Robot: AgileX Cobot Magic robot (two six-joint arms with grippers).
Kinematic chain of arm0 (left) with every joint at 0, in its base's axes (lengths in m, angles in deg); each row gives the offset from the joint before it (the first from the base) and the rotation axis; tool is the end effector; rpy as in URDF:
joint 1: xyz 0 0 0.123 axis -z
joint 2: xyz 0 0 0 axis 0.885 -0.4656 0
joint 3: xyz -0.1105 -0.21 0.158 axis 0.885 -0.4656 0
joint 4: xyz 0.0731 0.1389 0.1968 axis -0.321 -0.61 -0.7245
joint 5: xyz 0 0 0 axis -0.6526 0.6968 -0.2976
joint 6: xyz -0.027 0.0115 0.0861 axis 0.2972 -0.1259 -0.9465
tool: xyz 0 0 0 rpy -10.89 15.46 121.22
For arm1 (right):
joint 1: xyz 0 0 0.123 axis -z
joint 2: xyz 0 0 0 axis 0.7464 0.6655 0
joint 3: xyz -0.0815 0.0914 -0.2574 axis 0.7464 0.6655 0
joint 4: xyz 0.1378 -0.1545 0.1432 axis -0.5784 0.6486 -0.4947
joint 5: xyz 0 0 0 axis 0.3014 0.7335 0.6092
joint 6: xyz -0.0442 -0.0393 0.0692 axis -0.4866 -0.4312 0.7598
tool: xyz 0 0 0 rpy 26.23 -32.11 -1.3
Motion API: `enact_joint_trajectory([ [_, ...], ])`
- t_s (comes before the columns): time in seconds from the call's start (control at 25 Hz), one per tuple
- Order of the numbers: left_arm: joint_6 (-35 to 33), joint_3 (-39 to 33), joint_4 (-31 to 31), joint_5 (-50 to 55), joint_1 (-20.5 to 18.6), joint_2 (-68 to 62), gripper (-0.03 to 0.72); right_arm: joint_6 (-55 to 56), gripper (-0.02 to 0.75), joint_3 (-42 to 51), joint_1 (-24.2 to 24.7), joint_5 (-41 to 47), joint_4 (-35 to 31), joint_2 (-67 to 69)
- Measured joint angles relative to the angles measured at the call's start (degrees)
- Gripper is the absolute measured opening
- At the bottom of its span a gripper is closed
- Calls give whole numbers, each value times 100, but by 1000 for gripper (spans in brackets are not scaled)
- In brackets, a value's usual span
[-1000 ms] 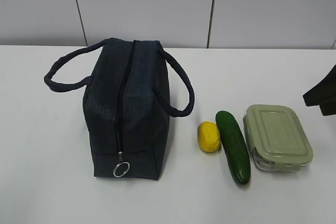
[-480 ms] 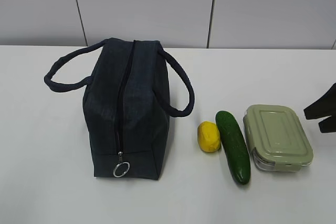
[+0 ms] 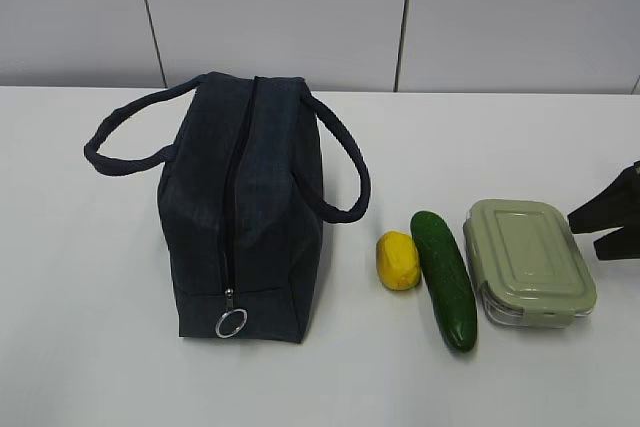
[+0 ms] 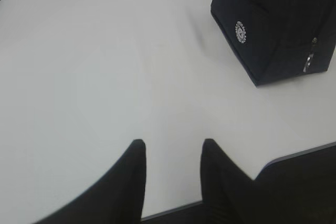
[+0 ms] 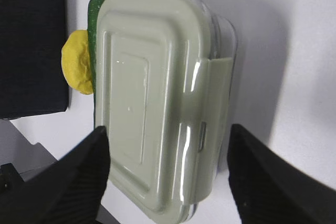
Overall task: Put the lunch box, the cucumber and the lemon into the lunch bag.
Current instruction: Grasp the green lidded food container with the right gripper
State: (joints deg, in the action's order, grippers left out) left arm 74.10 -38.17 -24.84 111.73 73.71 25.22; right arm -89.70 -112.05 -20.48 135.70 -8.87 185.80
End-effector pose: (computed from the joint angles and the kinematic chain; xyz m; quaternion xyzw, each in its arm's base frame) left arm -0.0063 0.0002 0.2758 0.1194 0.8582 -0.0374 0.4979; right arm 0.3262 -0.0955 0.1479 0.0304 0.9107 0.3932 0.1230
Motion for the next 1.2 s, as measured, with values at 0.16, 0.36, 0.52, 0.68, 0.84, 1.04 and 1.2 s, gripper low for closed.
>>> enact_joint_trajectory([
  [0.16,0,0,0,0,0,0,239,-89,519,-4,0,-10,123,24],
  [0.36,0,0,0,0,0,0,239,-111,519,-4,0,-10,80,24],
  [0.52,0,0,10,0,0,0,239,-114,531,-4,0,-10,-24,24],
  [0.68,0,0,3,0,0,0,239,-124,604,-4,0,-10,-178,24],
  [0.84,0,0,3,0,0,0,239,-214,615,-4,0,-20,-254,24],
  [1.04,0,0,3,0,0,0,239,-417,615,-4,0,-20,-268,81],
  [1.2,0,0,3,0,0,0,239,-466,609,-4,0,-20,-281,297],
])
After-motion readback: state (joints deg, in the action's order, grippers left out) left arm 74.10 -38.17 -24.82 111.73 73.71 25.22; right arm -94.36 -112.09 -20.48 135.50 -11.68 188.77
